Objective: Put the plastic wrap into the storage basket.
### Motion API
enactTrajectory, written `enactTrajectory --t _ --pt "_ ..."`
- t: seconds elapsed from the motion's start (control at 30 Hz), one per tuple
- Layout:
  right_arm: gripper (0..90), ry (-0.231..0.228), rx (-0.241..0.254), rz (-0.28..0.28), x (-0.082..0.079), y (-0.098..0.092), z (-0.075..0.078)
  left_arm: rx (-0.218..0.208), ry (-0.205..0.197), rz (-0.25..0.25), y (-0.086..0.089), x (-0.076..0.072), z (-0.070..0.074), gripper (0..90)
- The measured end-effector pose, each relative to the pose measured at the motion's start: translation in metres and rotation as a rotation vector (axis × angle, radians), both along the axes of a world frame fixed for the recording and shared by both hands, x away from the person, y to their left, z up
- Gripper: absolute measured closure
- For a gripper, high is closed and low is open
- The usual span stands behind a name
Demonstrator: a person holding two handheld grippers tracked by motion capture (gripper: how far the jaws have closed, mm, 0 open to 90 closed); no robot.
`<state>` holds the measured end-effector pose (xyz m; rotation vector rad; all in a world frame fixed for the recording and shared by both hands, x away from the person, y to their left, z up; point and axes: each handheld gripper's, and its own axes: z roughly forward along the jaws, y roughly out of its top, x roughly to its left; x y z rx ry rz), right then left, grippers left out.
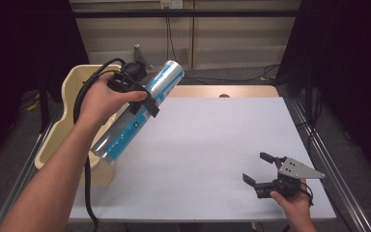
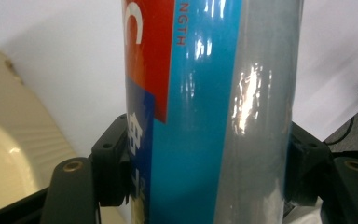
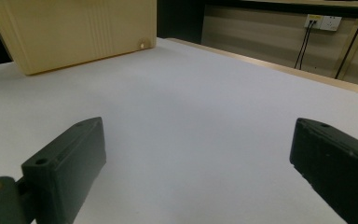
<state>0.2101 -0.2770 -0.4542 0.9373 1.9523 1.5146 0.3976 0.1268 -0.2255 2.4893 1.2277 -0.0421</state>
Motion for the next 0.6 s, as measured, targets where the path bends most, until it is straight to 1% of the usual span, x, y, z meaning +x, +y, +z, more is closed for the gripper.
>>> enactTrajectory --t 0.03,0.13,0.17,0.37,0.47,0.53,0.6 --pt "3.2 0.0 0.0 0.002 0.0 0.0 0.0 0.002 0.005 0.01 0.003 0.0 0.001 32.2" --pt "3.2 -0.002 -0.002 0.005 0.0 0.0 0.0 0.008 0.002 0.035 0.012 0.0 0.003 32.2" --pt "3.2 -0.002 -0.002 0.005 0.0 0.0 0.0 0.008 -0.001 0.042 0.015 0.0 0.003 32.2" --pt "3.2 0.0 -0.003 0.005 0.0 0.001 0.0 0.009 0.006 0.089 0.031 0.002 0.007 32.2" --pt "3.2 -0.001 -0.004 0.004 0.0 0.001 0.0 0.015 0.001 0.115 0.039 0.002 0.008 32.2" --pt "3.2 0.0 -0.004 0.007 0.0 0.001 0.0 0.019 -0.001 0.123 0.043 0.003 0.009 32.2" --pt "3.2 -0.001 -0.004 0.005 0.0 0.001 0.0 0.015 0.006 0.136 0.048 0.003 0.01 32.2"
